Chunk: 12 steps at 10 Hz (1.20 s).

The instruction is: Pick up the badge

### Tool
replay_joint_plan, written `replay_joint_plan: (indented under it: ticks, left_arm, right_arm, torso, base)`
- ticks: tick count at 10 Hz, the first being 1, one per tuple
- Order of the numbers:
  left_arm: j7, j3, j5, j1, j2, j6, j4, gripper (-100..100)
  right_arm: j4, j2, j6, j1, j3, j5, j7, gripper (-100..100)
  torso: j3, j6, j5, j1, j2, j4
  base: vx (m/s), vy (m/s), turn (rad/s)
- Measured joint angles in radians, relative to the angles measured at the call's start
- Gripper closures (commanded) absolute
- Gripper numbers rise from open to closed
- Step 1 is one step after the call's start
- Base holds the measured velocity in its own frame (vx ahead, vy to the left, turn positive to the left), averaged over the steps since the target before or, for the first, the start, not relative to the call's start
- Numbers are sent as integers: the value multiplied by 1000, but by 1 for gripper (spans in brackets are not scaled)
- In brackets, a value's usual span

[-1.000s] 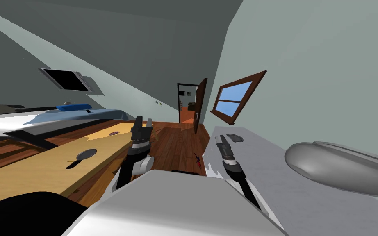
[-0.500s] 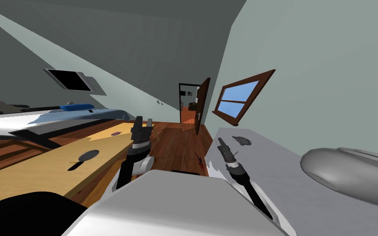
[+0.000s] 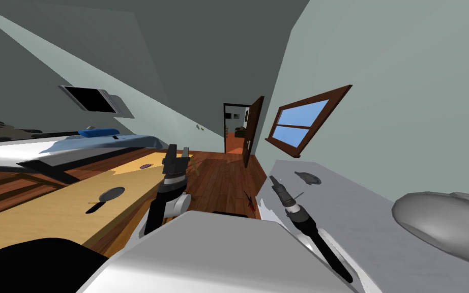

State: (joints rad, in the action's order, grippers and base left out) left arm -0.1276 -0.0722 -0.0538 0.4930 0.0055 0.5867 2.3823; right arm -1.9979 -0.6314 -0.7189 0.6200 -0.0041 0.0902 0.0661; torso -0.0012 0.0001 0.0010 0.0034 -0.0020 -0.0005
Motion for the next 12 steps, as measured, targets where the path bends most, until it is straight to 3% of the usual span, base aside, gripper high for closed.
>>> replay_joint_plan:
  ticks: [11,12]
  left_arm:
    - [0,0,0,0,0,0,0,0]
    - [0,0,0,0,0,0,0,0]
  right_arm:
    - [168,-303,-89,59,-18,69,-4,-100]
    - [189,-334,-104,79,-27,77,-5,-100]
  torso:
    - [0,0,0,-1,0,0]
    - [0,0,0,0,0,0]
  base:
    - [37,59,20]
    - [40,61,14]
